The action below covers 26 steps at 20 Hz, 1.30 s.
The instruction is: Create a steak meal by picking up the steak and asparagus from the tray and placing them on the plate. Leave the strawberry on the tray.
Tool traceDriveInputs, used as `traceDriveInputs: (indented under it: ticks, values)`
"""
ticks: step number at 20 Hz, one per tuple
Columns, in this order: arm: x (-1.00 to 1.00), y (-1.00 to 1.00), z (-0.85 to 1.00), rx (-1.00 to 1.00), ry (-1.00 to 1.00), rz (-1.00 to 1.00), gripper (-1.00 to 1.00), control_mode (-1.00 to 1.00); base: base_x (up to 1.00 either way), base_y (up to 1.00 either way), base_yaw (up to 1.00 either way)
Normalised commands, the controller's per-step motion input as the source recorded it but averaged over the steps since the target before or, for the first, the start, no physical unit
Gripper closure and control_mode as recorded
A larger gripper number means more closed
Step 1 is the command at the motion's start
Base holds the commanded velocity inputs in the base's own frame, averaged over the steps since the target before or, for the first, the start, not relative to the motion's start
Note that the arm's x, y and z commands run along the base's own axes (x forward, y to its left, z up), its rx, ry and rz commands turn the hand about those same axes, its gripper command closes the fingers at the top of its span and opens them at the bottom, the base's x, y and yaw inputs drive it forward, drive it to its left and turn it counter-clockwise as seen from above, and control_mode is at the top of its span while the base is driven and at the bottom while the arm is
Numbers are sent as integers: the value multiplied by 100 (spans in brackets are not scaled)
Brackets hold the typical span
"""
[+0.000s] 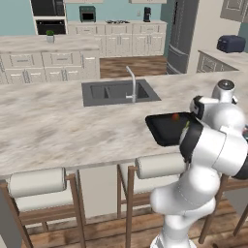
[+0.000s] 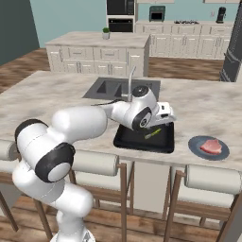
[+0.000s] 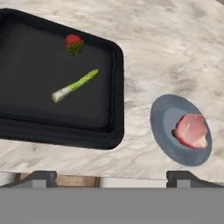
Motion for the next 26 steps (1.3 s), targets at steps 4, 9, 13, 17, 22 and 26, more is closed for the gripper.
traceDriveInputs:
  ticks: [4, 9, 13, 17, 22, 26]
  values:
    - [0, 18, 0, 28, 9, -18, -100, -100, 0, 0, 0]
    - [1, 23, -6, 24, 14, -15, -100, -100, 0, 0, 0]
    - [13, 43, -41, 8, 14, -13, -100, -100, 0, 0, 0]
    - [29, 34, -49, 0, 2, -2, -100, -100, 0, 0, 0]
    - [34, 6, -41, 0, 0, 0, -100, -100, 0, 0, 0]
    - [35, 0, -49, 0, 0, 0, -100, -100, 0, 0, 0]
